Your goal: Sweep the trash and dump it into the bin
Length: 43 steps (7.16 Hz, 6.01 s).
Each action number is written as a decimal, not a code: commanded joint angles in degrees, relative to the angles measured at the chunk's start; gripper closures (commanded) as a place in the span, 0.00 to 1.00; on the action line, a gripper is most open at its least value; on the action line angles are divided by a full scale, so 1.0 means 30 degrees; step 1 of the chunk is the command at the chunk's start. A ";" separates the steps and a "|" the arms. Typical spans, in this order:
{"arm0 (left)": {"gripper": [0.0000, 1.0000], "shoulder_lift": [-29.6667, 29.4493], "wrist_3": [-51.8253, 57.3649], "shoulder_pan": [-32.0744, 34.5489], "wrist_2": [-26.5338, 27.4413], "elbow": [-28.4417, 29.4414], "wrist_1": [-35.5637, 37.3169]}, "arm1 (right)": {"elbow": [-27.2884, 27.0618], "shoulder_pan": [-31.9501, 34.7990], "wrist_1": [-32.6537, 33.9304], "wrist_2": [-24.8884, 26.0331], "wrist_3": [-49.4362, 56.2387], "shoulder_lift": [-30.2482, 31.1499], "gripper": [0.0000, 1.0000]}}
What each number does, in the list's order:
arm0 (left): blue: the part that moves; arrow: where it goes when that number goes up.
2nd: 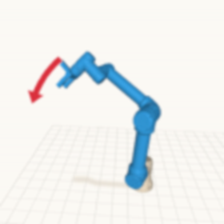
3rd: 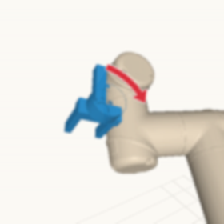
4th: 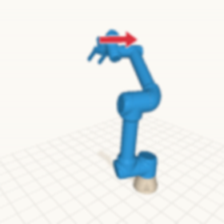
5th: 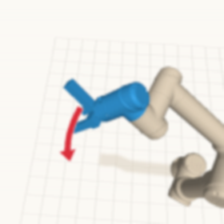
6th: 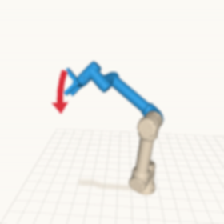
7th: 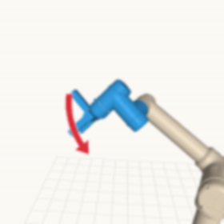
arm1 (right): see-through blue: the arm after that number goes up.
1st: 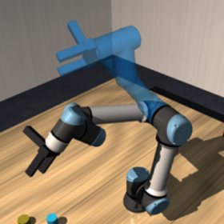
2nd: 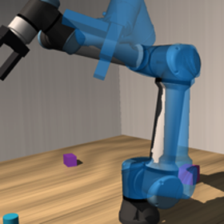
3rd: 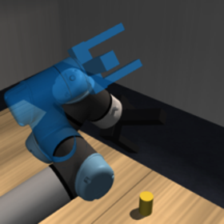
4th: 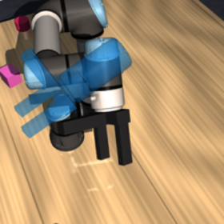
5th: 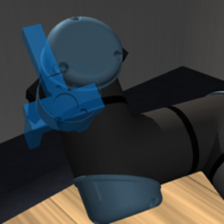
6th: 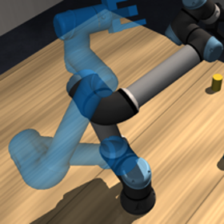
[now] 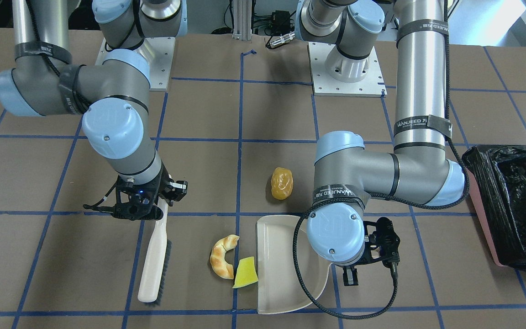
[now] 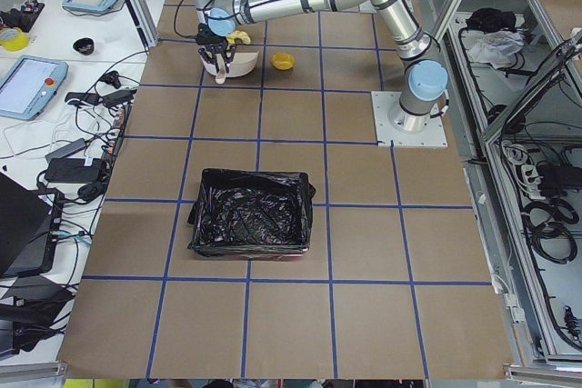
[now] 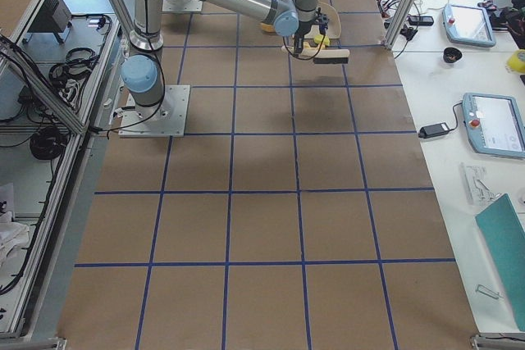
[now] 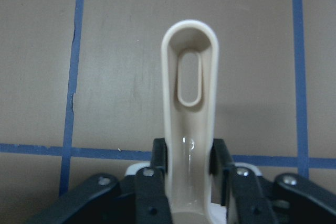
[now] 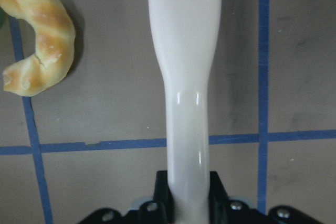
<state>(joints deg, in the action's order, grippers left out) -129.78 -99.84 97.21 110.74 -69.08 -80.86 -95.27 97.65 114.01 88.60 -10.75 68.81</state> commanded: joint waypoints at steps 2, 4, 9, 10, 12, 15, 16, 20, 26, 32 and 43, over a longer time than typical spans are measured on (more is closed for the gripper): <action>1.00 0.0048 -0.0030 0.0001 -0.0030 0.0000 0.0001 | 0.1401 0.1637 0.0198 0.0289 -0.2300 -0.1954 0.84; 1.00 0.0106 -0.0059 0.0001 -0.0059 0.0000 0.0001 | 0.1433 0.2659 0.1128 0.0497 -0.4253 -0.2630 0.84; 1.00 0.0049 -0.0205 0.0175 -0.0234 0.0000 0.0410 | 0.1491 0.4508 0.1925 0.0467 -0.6637 -0.3512 0.85; 1.00 0.0048 -0.0264 0.0234 -0.0612 0.0000 0.0499 | 0.1898 0.4714 0.2014 -0.0201 -0.6989 -0.3628 0.84; 1.00 -0.0156 -0.0235 0.0381 -0.0878 -0.0058 0.0819 | 0.2427 0.5357 0.1986 -0.0910 -0.7460 -0.3892 0.84; 1.00 -0.0041 0.0813 0.0381 -0.1957 -0.0760 0.2225 | 0.2778 0.5974 0.1898 -0.1376 -0.8220 -0.3893 0.84; 1.00 0.0308 0.1777 0.0381 -0.3181 -0.0762 0.2228 | 0.2897 0.5976 0.1607 -0.1176 -0.8310 -0.3835 0.84; 1.00 0.0341 0.3190 -0.0233 -0.4834 -0.1256 0.3015 | 0.2196 0.5391 -0.2576 0.1286 -0.5645 -0.1759 0.85; 1.00 0.1567 0.4099 -0.1927 -0.4836 -0.1963 0.3466 | 0.1023 0.2960 -0.4254 0.1611 -0.3009 0.0321 0.86; 1.00 0.4615 0.4393 -0.4099 -0.1143 -0.4206 -0.0032 | 0.0583 0.5352 -0.4899 0.0554 -0.6313 0.1234 0.86; 1.00 0.9892 0.3223 -0.3868 -0.1114 -1.5498 0.7706 | 0.0612 0.8144 -0.4577 -0.1907 -1.1475 0.0179 0.88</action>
<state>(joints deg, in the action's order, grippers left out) -100.13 -89.77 85.36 107.36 -114.41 -59.45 -93.46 121.92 100.11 83.49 -44.47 69.60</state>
